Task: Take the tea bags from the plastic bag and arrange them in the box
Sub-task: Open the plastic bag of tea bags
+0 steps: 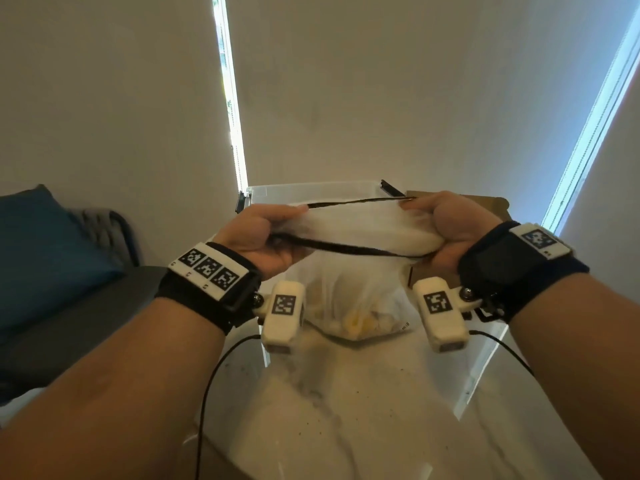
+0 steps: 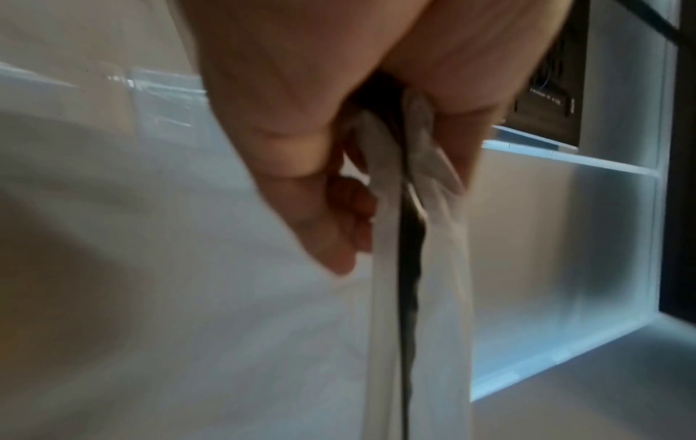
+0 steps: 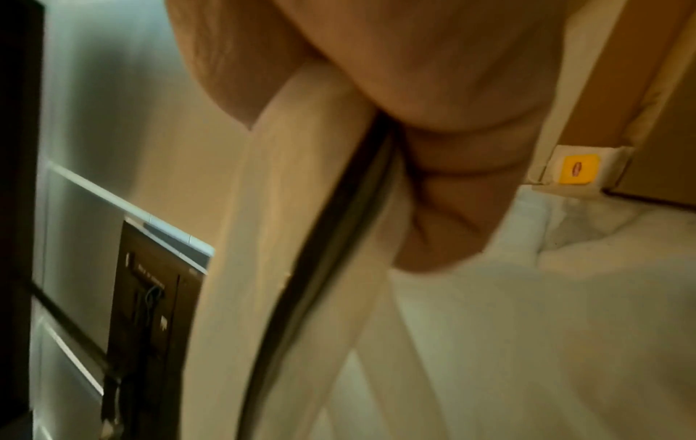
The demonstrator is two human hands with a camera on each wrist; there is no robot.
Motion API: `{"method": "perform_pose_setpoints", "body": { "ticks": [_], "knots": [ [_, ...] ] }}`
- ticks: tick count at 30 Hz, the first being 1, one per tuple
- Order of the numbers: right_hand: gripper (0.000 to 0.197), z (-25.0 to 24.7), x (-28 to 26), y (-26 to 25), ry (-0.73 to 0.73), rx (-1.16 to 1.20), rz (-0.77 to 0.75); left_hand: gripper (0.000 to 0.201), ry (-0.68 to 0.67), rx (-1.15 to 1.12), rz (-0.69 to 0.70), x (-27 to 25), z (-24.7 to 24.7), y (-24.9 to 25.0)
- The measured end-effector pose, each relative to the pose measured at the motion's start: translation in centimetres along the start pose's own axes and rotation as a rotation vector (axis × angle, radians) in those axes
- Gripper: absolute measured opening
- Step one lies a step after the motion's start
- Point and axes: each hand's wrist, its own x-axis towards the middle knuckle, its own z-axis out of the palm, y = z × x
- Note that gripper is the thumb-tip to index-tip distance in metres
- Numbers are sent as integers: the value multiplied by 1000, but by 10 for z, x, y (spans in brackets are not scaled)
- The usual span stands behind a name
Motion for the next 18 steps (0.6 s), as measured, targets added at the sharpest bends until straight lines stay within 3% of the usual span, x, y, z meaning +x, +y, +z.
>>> {"method": "perform_pose_setpoints", "body": {
  "ticks": [1, 4, 9, 12, 14, 18],
  "knots": [
    [23, -1, 0, 0, -6, 36, 3, 40, -9, -50, 27, 2, -1, 0],
    [21, 5, 3, -2, -62, 176, -41, 12, -84, -196, 92, 8, 5, 1],
    [28, 9, 12, -7, -124, 426, -171, 52, -154, -58, 57, 14, 7, 6],
    [28, 2, 16, 3, -150, 394, -131, 70, -93, 237, -42, 14, -5, -1],
    [31, -2, 17, 14, -170, 323, -75, 83, 35, 518, -86, 14, -10, -11],
    [43, 2, 8, 22, -168, 214, -34, 80, 249, 1122, 52, 10, 2, -19]
  ]
}}
